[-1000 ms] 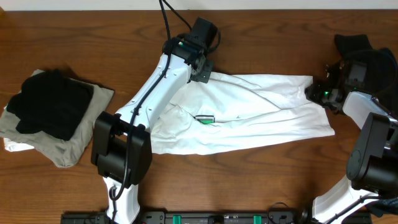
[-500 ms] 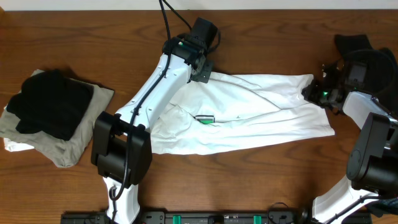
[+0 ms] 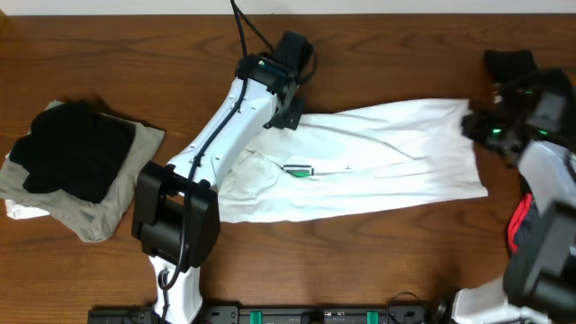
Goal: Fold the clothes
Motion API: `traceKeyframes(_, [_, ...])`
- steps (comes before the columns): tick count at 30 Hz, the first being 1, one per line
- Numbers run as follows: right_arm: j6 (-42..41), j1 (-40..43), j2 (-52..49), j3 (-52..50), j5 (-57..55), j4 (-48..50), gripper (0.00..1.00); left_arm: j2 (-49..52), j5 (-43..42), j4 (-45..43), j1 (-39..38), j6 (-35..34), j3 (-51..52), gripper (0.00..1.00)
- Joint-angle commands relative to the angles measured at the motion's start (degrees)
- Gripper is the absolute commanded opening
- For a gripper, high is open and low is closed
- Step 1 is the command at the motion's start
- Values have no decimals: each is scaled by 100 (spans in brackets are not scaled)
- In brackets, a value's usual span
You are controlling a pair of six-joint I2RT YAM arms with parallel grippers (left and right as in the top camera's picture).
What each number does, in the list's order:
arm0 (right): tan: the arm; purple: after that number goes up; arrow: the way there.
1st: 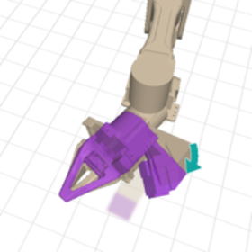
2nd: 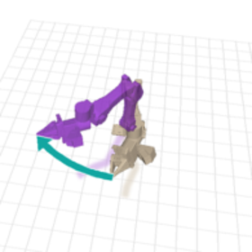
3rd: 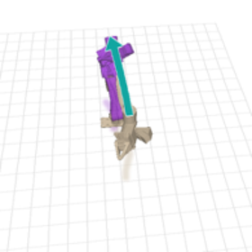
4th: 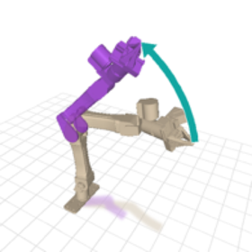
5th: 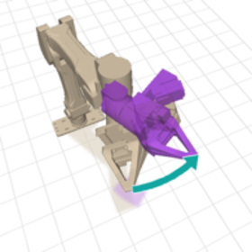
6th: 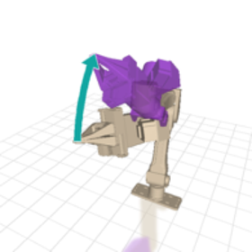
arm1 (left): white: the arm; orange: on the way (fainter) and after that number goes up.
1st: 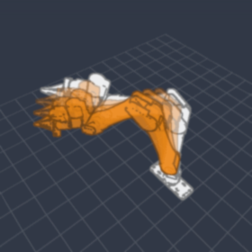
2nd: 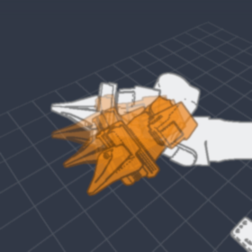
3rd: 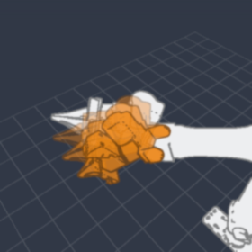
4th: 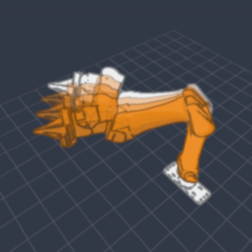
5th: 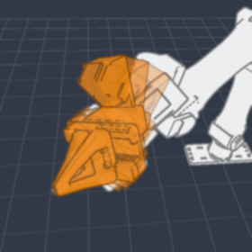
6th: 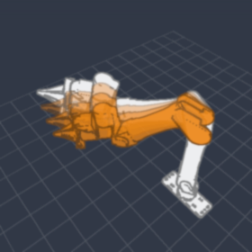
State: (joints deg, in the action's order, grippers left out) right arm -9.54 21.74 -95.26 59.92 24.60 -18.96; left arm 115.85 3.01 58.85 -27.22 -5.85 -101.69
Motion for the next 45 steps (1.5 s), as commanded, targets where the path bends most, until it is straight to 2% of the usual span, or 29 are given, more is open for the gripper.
traceKeyframes(1, [61, 164, 538, 50, -168, -304, 1, -98, -369, 330, 13, -179, 24, 6])
traceKeyframes(8, [66, 177, 542, 39, -857, -1335, 1, -98, -1250, 887, -50, -332, 26, 6])
traceKeyframes(15, [66, 177, 280, 33, -951, -1624, 1, -96, -1912, 1132, -374, -354, 28, 6])
traceKeyframes(21, [63, 179, 251, 33, -1292, -1665, 1, -94, -1858, 1161, -831, -345, 85, 6])
traceKeyframes(25, [61, 188, 251, 33, -1445, -1679, 1, -92, -1364, 1169, -1019, -350, 306, 6])
traceKeyframes(32, [-118, 188, 251, 33, -1878, -1683, 1, -92, -610, 1158, -1008, -568, 1038, 6])
traceKeyframes(40, [-186, 188, 229, 33, -1971, -1602, 2, -92, -621, 988, -1010, -859, 1620, 6])
traceKeyframes(41, [-203, 188, 225, 33, -1989, -1602, 2, -92, -621, 988, -1012, -914, 1620, 7])
traceKeyframes(43, [-201, 188, 225, 33, -1991, -1600, 2, -92, -678, 986, -1012, -953, 1620, 21])
traceKeyframes(45, [-201, 188, 225, 33, -1991, -1596, 2, -92, -820, 1008, -1014, -953, 1620, 27])
